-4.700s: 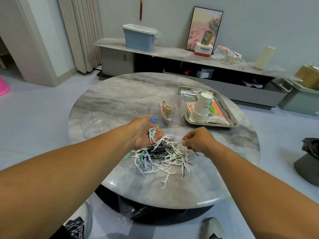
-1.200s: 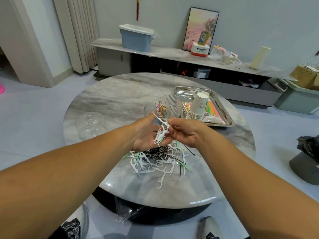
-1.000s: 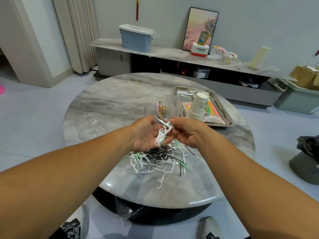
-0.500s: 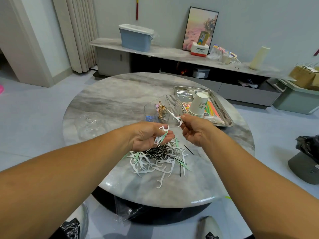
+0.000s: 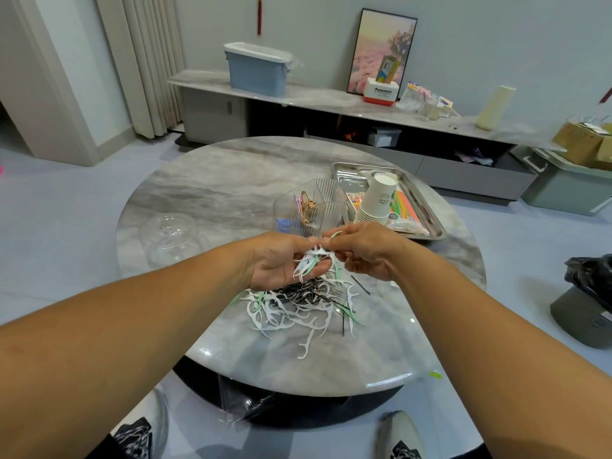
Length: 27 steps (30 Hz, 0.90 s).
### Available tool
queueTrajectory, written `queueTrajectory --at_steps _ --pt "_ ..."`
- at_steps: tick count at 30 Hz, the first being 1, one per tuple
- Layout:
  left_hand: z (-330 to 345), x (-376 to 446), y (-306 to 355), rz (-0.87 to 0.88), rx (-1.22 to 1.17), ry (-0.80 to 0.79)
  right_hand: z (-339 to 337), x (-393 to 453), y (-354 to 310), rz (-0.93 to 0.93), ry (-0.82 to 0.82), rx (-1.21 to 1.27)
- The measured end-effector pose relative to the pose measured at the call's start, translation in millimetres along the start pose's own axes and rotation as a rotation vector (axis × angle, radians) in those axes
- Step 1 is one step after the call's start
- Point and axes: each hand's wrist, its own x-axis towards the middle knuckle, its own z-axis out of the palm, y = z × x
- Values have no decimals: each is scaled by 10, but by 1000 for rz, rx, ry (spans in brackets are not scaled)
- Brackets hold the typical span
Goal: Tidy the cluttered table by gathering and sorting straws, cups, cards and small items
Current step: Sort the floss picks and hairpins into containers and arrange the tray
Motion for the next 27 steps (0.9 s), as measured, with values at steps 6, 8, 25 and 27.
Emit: queueTrajectory --at_steps 6,8,25,27 --pt "15 18 16 81 -3 -8 -21 39 -16 92 11 290" --pt "2 26 14 97 12 0 -40 49 -4 96 27 359" --pt "-66 29 22 110 -8 54 -112 95 8 -74 322 422" --pt "-81 22 32 104 -6 46 -86 81 23 -57 254 359"
